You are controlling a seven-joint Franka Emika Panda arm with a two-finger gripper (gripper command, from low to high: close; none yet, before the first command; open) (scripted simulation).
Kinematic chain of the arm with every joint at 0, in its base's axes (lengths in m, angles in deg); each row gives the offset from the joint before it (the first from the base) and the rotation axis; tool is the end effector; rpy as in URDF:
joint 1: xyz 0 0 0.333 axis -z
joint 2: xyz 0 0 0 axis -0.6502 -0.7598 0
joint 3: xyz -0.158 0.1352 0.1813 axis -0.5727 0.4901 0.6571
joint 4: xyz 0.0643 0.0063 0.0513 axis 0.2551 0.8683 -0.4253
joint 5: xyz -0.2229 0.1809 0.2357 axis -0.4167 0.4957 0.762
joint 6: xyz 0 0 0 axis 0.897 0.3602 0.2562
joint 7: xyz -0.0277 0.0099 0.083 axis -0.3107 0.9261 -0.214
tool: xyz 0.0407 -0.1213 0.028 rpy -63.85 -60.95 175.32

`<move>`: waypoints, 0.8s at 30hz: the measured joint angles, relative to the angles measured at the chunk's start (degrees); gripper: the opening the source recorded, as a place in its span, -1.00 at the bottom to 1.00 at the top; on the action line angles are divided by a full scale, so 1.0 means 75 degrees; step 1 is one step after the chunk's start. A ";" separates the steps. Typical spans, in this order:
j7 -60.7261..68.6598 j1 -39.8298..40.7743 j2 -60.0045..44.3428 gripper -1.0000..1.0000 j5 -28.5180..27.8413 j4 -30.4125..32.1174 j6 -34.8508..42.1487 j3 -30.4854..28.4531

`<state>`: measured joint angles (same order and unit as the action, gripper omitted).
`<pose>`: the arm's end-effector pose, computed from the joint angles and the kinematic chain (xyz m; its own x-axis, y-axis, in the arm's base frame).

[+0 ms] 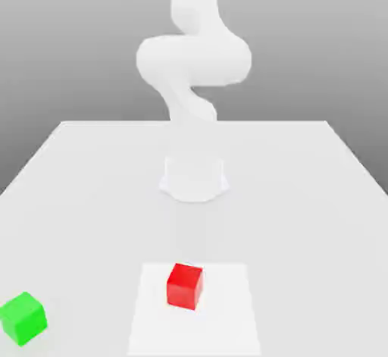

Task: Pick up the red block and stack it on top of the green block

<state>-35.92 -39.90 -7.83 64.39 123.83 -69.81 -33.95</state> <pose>0.3999 -0.0012 0.6143 0.5073 -0.7352 0.4495 -0.5573 -0.6778 -0.4796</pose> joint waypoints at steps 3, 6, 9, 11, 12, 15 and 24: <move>-0.0260 0.0114 -0.0914 0.00 -0.0001 0.0522 -0.0542 0.0070; -0.0511 0.0214 -0.1771 0.00 -0.0009 0.1014 -0.1051 0.0129; -0.0759 0.0302 -0.2605 0.00 -0.0022 0.1496 -0.1548 0.0175; -0.0926 0.0352 -0.3159 0.00 -0.0034 0.1817 -0.1877 0.0196; -0.1009 0.0365 -0.3437 0.00 -0.0041 0.1976 -0.2038 0.0194; -0.1255 0.0426 -0.4267 0.00 -0.0050 0.2459 -0.2536 0.0212; -0.1671 0.0422 -0.6758 0.00 -0.0111 0.3043 -0.4331 0.0124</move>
<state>-48.45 -36.73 -58.52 63.55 146.65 -102.29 -33.01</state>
